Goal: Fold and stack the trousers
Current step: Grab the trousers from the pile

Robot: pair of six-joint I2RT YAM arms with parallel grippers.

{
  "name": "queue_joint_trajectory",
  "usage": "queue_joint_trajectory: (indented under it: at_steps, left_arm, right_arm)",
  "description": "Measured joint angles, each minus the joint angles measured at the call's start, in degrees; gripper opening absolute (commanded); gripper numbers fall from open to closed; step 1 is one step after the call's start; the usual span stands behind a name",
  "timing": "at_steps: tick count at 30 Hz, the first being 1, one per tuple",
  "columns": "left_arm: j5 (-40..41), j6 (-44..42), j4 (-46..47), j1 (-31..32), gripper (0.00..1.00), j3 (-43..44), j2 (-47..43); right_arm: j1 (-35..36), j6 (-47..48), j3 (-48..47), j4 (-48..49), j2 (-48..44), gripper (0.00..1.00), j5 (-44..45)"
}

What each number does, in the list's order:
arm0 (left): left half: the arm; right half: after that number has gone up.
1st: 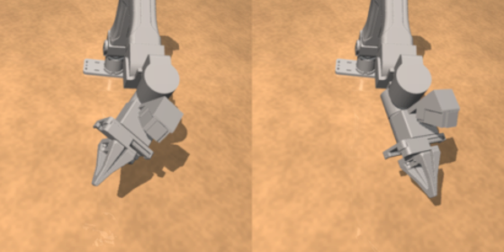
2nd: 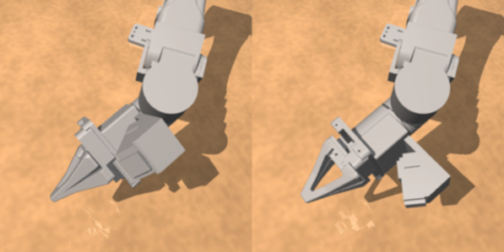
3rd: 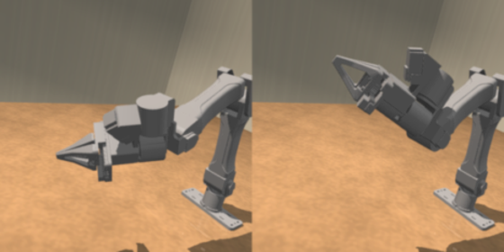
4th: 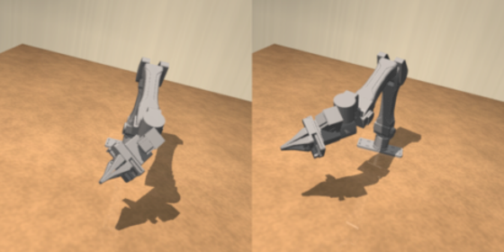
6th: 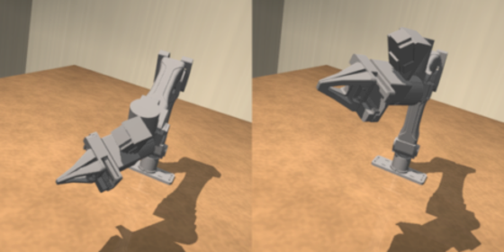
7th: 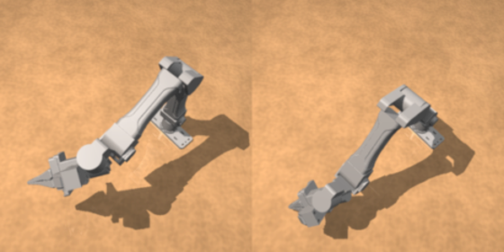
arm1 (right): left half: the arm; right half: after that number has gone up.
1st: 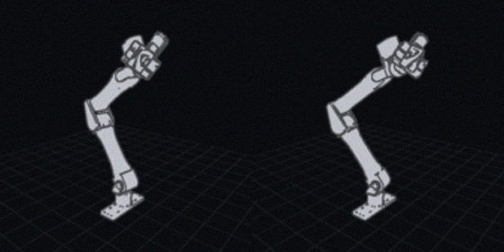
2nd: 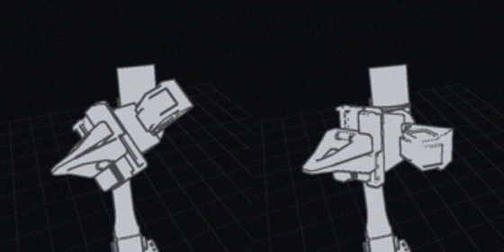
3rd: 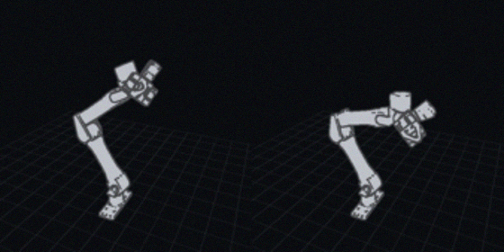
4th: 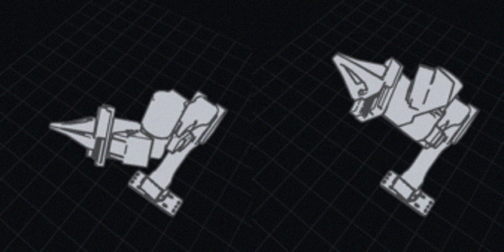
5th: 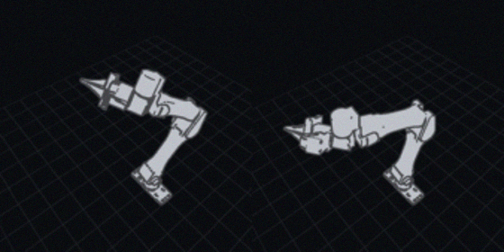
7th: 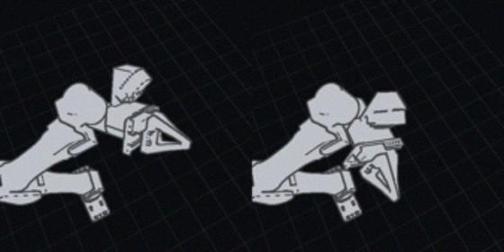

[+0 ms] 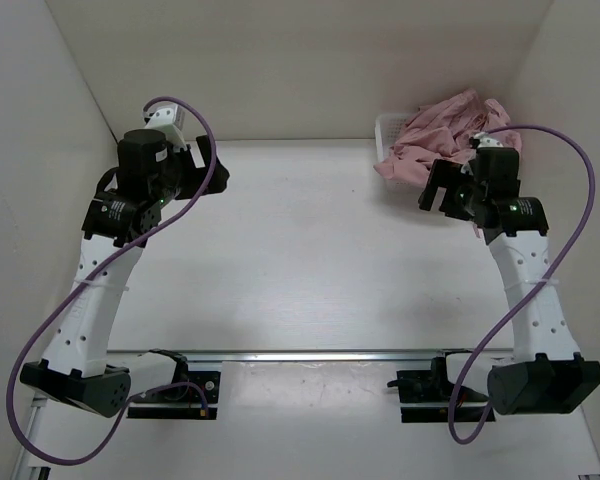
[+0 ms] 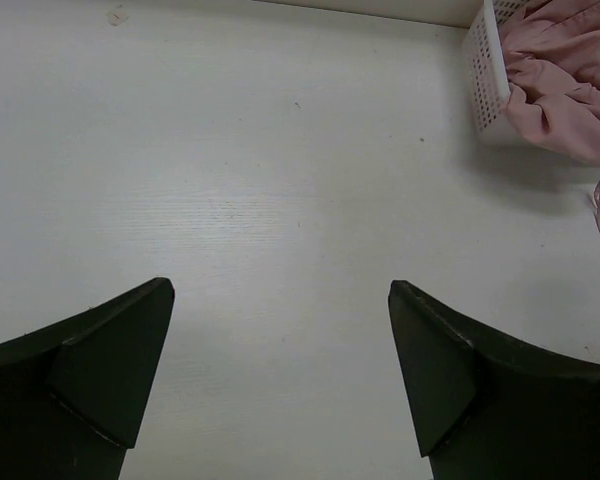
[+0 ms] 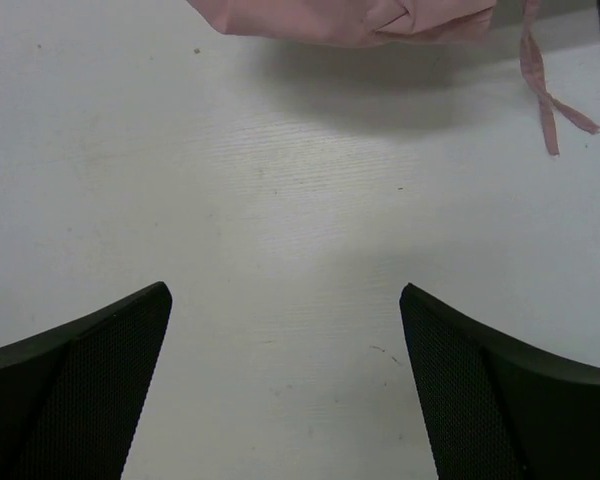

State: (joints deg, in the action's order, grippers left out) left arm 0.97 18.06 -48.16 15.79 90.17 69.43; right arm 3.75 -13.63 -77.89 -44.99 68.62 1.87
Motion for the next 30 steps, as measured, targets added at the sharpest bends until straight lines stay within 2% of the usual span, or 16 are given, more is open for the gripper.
queue_joint_trajectory:
  at_steps: [4, 9, 17, 26, 30]
  left_arm:
    - [-0.1, 0.0, -0.1, 0.0, 1.0, 0.0, -0.3]
    - [-0.1, 0.0, -0.2, 0.0, 1.0, 0.0, -1.0]
    - [1.2, 0.5, -1.0, 0.0, 1.0, -0.1, -1.3]
    - [4.1, 1.0, -2.8, 0.0, 1.0, -2.6, -2.2]
    - [4.4, 1.9, -3.3, 0.0, 1.0, -4.1, -2.3]
  right_arm:
    - [0.0, -0.3, 0.7, 0.6, -5.0, 1.0, 2.7]
    - [0.0, -0.9, 1.7, 1.9, -10.8, 1.0, 10.4]
    - [0.0, -2.2, 5.8, 1.5, -11.6, 1.0, 19.2]
    - [-1.1, -4.8, -1.8, 2.3, -0.3, 1.0, 23.5]
    - [-5.7, -4.6, -16.9, 0.9, 14.8, 1.0, 19.5]
